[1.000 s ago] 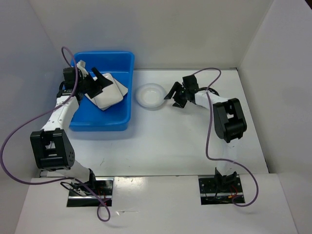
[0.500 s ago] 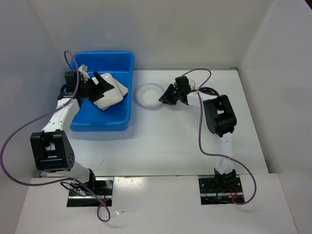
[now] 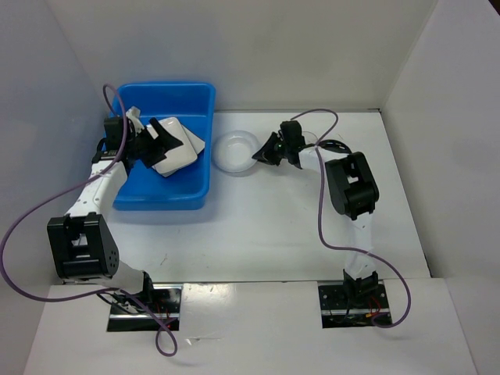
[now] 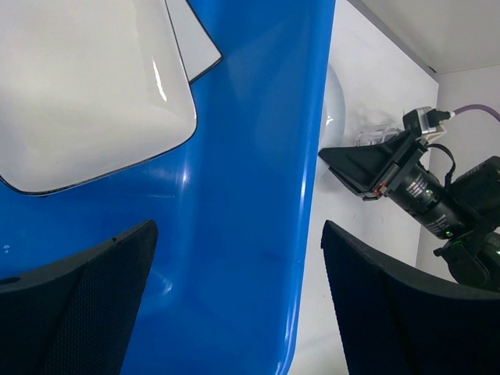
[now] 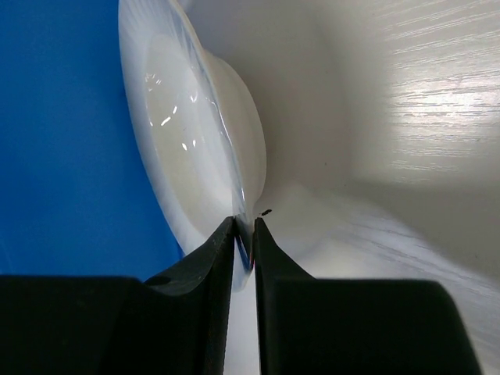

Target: Place the mixed dishes into the plastic bin

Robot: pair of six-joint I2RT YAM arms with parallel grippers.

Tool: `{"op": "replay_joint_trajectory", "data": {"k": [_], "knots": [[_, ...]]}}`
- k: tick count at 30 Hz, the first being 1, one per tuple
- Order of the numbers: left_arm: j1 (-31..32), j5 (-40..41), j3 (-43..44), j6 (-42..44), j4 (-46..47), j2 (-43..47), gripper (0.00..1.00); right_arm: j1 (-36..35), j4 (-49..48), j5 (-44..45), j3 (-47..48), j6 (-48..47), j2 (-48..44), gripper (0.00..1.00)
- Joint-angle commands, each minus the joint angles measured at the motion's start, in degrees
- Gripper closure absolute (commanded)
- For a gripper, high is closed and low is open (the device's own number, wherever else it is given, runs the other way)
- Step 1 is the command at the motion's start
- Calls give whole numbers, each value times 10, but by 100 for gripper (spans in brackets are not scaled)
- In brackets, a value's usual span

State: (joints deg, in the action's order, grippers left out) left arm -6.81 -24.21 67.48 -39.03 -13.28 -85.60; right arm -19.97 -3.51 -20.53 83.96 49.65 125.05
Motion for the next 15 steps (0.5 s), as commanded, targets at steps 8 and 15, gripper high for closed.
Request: {"op": "replay_joint_trajectory", "data": {"k": [8,15], "knots": [[2,2,-4,11,8,24,7,-14,19,56,-5,-45,-122,100],[2,-101,1,11,67,24,6,-14,30,61,-22,-45,-194,100]]}}
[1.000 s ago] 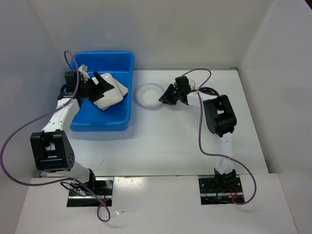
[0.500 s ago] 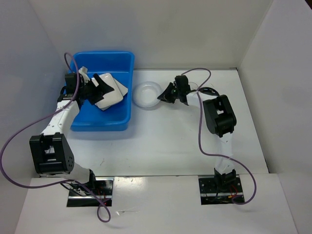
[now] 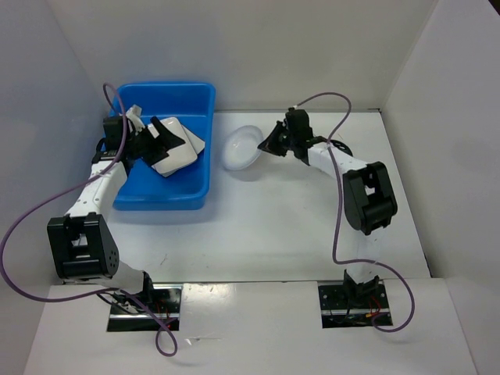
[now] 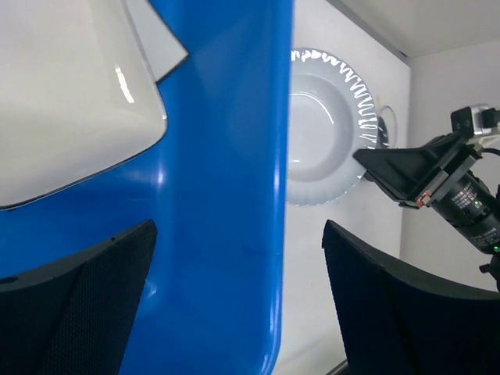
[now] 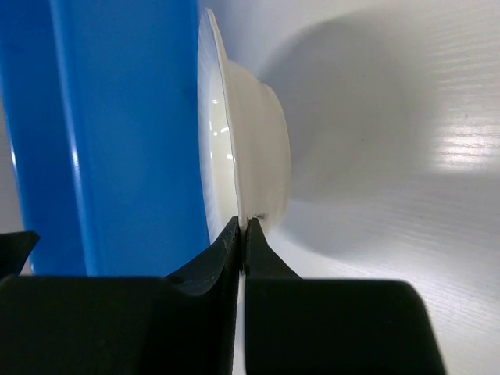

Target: Place the mixed dishes into the plastic bin

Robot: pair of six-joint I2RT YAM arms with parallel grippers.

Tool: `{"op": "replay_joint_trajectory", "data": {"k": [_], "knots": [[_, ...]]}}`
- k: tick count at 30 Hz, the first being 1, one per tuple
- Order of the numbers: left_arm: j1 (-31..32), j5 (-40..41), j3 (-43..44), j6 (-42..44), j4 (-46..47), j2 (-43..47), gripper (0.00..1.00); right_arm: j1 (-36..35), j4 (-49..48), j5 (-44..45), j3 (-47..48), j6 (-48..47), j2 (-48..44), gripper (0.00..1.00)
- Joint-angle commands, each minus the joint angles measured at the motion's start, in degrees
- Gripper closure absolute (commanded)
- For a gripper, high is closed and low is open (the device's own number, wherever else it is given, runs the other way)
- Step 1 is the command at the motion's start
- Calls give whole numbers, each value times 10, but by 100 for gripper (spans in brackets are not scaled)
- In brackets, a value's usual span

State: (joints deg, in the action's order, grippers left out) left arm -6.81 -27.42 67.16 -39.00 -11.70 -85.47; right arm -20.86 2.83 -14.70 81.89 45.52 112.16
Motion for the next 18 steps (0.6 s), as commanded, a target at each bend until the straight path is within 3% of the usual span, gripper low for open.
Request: {"op": "replay_joint_trajectory", "data": {"k": [1,13,18], "knots": [[2,-79,4,6,68,22,6,-5,-28,3,-7,-3,-72,100],[43,-148,64,-30,170,-17,5,23,27,7,-6,-15,-212,100],[56,-190,69,-60,227,-56,4,23,44,-52,6,-15,-243,100]]}}
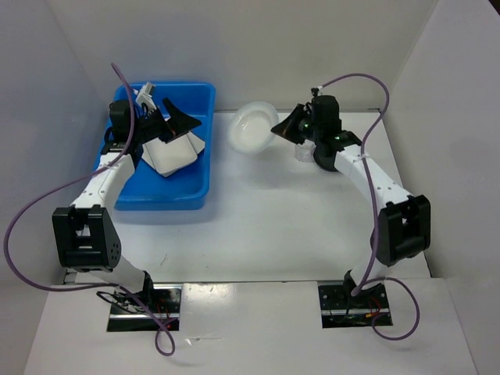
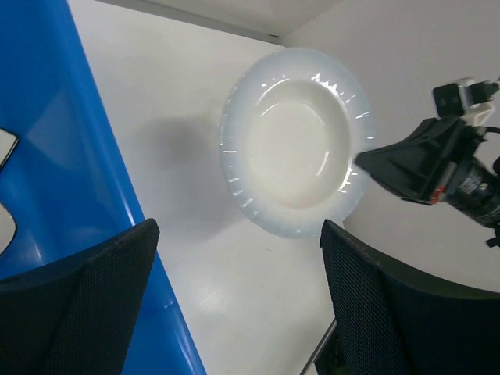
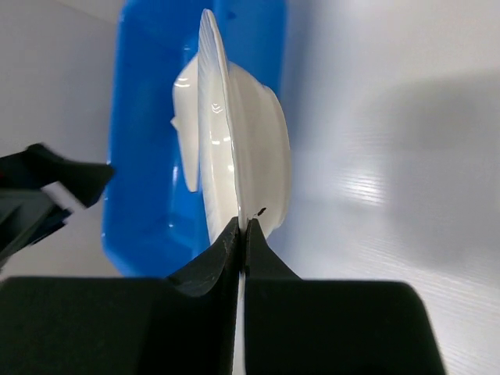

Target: Place the mixed dishes into the plastic bin

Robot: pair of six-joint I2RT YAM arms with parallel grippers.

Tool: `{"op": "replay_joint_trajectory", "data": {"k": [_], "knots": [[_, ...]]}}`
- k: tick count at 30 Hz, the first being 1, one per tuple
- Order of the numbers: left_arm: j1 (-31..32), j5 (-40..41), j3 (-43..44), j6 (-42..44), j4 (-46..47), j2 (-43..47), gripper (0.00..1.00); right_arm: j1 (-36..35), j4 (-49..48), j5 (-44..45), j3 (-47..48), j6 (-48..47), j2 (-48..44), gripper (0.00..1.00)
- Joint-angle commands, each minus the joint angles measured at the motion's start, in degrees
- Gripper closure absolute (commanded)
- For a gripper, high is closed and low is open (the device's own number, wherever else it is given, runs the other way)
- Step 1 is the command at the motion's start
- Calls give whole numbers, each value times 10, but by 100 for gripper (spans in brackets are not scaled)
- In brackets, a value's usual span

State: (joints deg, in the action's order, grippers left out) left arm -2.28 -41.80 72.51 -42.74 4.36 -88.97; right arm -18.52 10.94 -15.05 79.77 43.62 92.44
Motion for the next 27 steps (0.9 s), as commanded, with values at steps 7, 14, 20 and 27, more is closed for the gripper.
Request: {"op": "replay_joint_trajectory", "data": {"k": [7,14,20,27], "knots": [[33,-51,-21,-32,112,-26,16,0,-37,-102,34,24,-83,100],[68,-51,-28,-52,136,-26,17,0,-50,-150,40,53,-89,100],[80,-51,-27,-90,169,-26,38,-12,-50,-171,50,66,-82,100],[85,-51,-22,-95,169,-31,72,-17,-56,-177,56,71,-77,100]]}}
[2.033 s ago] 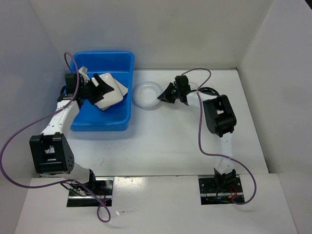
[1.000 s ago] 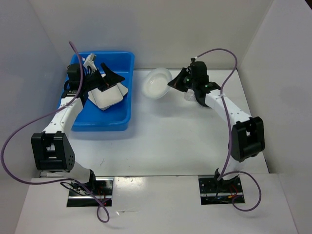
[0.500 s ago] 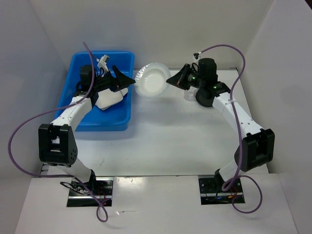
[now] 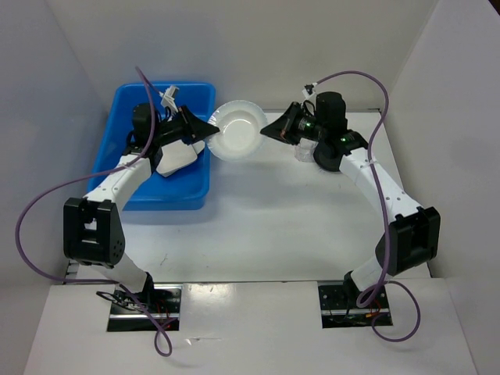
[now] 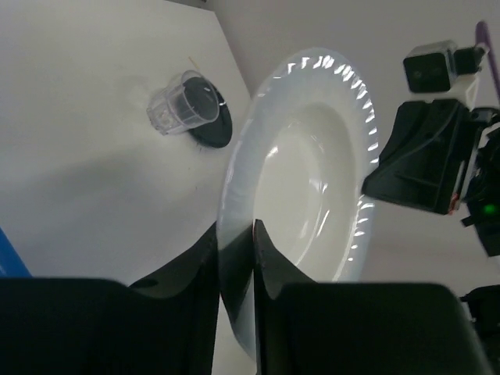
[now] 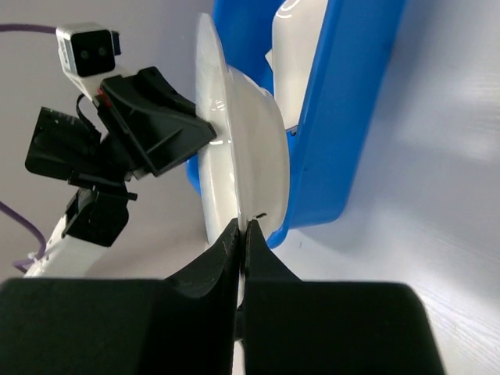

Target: Place the mixed dishes into the plastic bin

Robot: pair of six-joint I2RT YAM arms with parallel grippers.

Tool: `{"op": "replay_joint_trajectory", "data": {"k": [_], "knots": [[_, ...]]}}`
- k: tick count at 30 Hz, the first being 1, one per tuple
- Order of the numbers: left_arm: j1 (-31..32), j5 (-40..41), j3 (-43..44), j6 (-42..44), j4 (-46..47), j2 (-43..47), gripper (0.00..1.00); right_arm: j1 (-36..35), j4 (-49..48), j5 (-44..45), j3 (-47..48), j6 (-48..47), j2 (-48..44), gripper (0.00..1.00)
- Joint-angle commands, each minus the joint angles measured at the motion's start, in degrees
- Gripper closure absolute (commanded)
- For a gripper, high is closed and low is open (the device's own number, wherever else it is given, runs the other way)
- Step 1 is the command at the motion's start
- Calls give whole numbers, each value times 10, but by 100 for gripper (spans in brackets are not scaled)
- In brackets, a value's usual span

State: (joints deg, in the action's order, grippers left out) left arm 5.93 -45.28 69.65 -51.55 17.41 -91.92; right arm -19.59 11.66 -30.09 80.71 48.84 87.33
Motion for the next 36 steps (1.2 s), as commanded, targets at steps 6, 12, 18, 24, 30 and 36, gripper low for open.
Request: {"op": "replay_joint_trajectory", "data": {"k": [6,12,18,24,30,36], "knots": [[3,5,7,-52,44,-2,100,-6,-75,-37,41,19,-7,100],[3,0,18,-72,44,11,100,-6,-81,-43,46,19,31,79],[3,39,61,-60,-3,17,100,-6,-92,-43,58,13,53,43],[-39,62,94,-60,-17,11,100,15,-85,-36,64,0,53,34],[-107,76,157,-72,-21,-6,100,53,-85,-22,20,0,25,33],[-107,107,153,-64,-31,-18,100,53,-84,-42,20,0,30,33]]}}
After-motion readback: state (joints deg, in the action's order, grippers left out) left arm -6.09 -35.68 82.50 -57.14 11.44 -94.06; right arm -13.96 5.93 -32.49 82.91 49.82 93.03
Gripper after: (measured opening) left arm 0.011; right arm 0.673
